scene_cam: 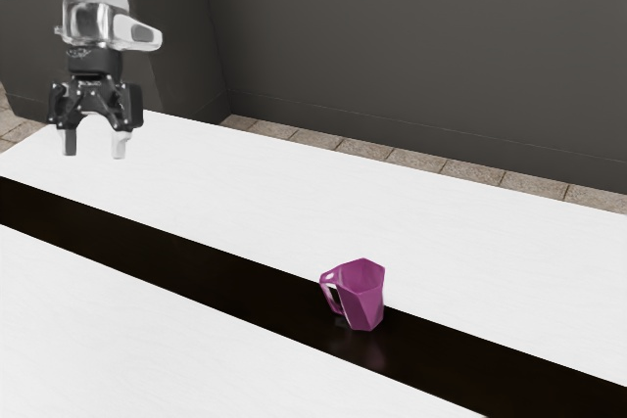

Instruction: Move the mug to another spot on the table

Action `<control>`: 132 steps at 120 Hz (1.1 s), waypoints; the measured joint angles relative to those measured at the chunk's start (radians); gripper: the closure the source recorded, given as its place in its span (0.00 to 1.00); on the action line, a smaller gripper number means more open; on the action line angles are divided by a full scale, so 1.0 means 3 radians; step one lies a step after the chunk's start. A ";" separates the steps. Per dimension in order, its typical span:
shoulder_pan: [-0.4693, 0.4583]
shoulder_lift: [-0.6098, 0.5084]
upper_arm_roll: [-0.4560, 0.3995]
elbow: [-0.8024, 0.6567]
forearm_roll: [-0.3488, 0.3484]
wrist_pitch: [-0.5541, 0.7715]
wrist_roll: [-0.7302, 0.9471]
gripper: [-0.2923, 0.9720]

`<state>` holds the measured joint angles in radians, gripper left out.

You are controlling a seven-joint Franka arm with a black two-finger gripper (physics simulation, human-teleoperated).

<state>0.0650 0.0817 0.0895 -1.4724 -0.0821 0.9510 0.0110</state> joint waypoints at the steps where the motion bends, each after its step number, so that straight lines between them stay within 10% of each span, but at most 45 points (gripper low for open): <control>1: 0.0029 -0.0002 0.0002 -0.0021 -0.0005 0.0087 0.0001 0.24; 84: -0.0708 -0.0618 -0.0021 -0.2242 -0.0063 0.3541 0.0326 0.26; 132: -0.1200 -0.0071 -0.0045 -0.2408 -0.1218 0.4596 0.2074 0.27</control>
<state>-0.2949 0.0605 0.0760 -2.1949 -0.4476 2.3298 0.6333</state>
